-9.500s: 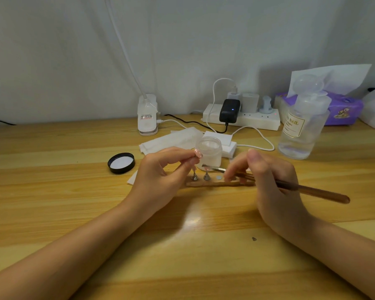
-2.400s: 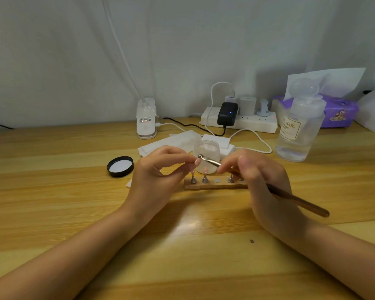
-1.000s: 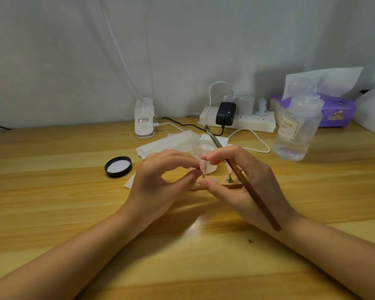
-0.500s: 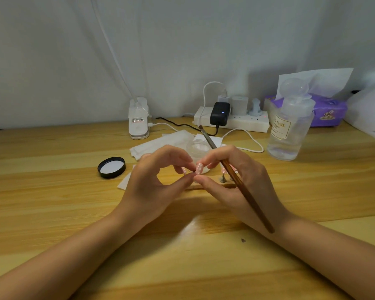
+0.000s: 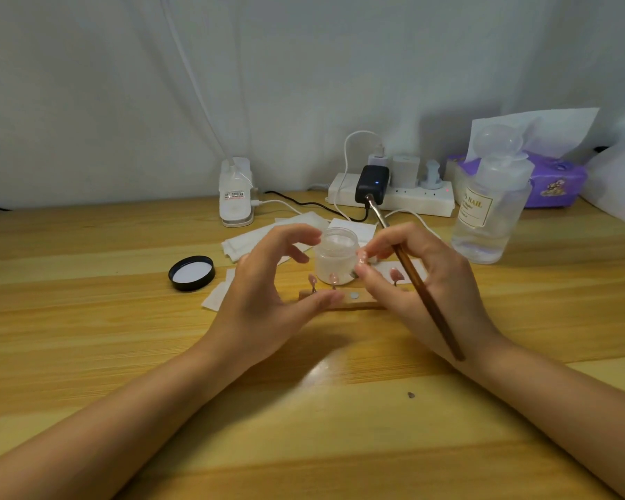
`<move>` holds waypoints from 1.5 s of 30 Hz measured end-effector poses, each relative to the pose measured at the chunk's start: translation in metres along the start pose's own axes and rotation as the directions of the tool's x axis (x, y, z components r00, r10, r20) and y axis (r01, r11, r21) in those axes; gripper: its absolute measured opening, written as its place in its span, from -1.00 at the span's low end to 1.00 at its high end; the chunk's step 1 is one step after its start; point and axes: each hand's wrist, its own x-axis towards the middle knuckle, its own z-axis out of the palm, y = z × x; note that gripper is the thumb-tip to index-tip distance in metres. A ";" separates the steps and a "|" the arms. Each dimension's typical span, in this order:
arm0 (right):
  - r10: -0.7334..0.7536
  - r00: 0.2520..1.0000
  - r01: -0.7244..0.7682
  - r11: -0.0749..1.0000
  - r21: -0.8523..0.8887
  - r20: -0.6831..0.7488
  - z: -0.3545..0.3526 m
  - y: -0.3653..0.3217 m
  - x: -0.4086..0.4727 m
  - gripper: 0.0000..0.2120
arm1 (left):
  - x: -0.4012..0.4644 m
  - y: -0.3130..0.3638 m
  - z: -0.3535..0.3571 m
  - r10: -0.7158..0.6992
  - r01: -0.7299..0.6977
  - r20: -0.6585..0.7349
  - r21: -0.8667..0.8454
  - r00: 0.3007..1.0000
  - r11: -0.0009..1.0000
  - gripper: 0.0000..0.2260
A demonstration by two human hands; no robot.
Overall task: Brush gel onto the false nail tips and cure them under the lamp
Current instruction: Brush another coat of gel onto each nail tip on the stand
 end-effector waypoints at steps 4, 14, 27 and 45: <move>-0.007 0.995 0.017 0.995 -0.099 0.101 -0.006 0.010 0.004 -0.83 | 0.001 -0.002 0.001 -0.091 0.090 0.054 0.011 0.994 0.996 -0.46; -0.058 0.984 0.093 0.975 -0.203 0.171 -0.003 0.012 0.005 -0.88 | 0.000 -0.012 0.004 -0.217 0.216 0.144 0.021 0.965 0.976 -0.50; -0.076 0.974 0.124 0.966 -0.225 0.212 -0.003 0.014 0.005 -0.84 | 0.000 -0.013 0.003 -0.265 0.254 0.199 0.076 0.944 0.964 -0.62; -0.208 0.950 0.271 0.918 -0.290 0.232 -0.014 0.024 0.005 -0.86 | -0.001 -0.005 0.000 -0.341 0.326 0.187 0.105 0.922 0.940 -0.65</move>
